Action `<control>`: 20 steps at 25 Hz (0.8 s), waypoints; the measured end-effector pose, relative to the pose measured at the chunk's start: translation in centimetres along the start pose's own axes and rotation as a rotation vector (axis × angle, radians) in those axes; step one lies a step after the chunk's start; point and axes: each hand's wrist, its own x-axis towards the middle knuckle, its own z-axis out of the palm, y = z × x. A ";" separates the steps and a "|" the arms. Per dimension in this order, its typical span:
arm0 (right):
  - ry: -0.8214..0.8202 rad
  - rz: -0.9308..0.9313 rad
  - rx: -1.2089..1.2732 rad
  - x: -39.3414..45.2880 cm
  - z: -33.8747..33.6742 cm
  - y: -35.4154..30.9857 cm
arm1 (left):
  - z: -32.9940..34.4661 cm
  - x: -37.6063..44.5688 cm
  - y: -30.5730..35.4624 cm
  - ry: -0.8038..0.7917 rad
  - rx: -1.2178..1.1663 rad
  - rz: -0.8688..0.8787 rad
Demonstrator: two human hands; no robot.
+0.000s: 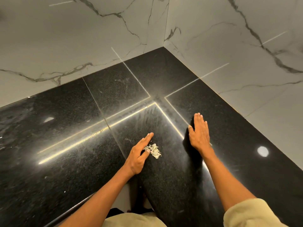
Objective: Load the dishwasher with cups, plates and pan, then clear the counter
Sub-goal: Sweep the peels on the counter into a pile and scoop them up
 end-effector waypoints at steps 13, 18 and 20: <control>-0.033 -0.169 0.384 -8.0 3.6 -5.8 | 0.1 -0.2 0.1 0.184 -0.009 -0.055; -0.079 -0.277 0.219 -6.2 4.9 -7.6 | 0.8 -1.0 0.0 0.072 0.317 -0.006; -0.118 -0.368 0.211 -6.9 6.0 -8.9 | 0.9 -1.4 0.1 0.052 0.338 0.012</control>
